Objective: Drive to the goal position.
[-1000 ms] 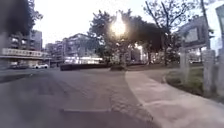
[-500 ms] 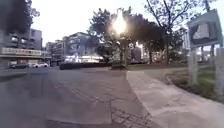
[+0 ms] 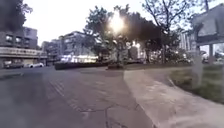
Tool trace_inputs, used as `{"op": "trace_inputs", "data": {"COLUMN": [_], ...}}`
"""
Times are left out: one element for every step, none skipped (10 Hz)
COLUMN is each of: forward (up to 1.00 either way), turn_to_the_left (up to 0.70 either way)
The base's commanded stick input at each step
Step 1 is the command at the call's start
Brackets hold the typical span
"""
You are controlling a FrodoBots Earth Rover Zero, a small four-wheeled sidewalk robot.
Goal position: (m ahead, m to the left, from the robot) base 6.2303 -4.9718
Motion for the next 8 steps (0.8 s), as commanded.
{"op": "trace_inputs", "data": {"forward": [0.7,0.7,0.7,0.7,0.7,0.7,0.7,0.7], "turn_to_the_left": [0.0,0.0,0.0,0.0,0.0,0.0,0.0,0.0]}}
